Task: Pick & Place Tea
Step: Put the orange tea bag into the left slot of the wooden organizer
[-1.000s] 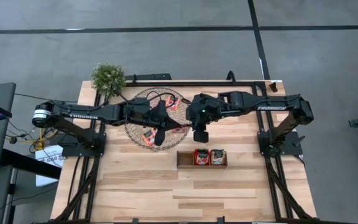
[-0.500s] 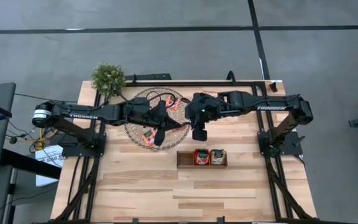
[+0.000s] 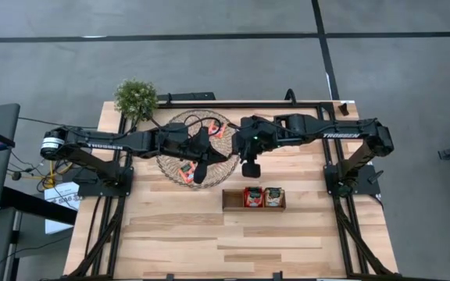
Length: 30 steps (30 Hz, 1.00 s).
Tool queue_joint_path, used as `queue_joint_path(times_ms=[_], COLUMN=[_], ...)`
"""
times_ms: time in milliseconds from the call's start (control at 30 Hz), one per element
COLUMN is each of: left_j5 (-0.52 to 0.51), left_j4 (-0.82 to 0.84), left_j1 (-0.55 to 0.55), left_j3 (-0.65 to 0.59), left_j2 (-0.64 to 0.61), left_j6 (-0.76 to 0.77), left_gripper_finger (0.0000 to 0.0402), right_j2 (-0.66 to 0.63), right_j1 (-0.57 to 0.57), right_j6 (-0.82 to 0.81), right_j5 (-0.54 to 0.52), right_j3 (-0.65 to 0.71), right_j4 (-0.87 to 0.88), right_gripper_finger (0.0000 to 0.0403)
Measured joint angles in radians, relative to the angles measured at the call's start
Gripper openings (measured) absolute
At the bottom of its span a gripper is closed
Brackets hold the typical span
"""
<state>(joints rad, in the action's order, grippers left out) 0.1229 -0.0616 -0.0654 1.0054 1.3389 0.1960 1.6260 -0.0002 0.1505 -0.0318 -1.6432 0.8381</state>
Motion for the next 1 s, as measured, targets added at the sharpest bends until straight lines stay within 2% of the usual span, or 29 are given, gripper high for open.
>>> queue_joint_path(times_ms=[100,333,600,767,1000], left_j5=[0.002,0.003,0.055,0.098,0.148], left_j4=[0.001,0.0,0.0,-0.019,-0.021], left_j1=[0.0,-0.005,-0.042,-0.053,-0.053], left_j3=[0.0,0.0,0.0,0.0,0.0], left_j2=[0.0,0.0,0.0,0.0,0.0], left_j6=[0.0,-0.004,0.027,0.061,0.083], left_gripper_finger=[0.0,0.0,0.0,0.0,0.0], right_j2=[-0.001,-0.005,-0.005,-0.006,-0.001], right_j1=[0.005,0.019,0.048,0.055,0.043], right_j6=[-0.001,-0.027,-0.021,0.021,0.067], right_j5=[0.004,0.012,0.015,0.007,0.006], right_j3=[0.0,0.0,-0.078,-0.13,-0.132], right_j4=[0.006,0.055,0.187,0.163,0.16], right_gripper_finger=[0.0005,0.0001,0.0008,0.0008,0.0018])
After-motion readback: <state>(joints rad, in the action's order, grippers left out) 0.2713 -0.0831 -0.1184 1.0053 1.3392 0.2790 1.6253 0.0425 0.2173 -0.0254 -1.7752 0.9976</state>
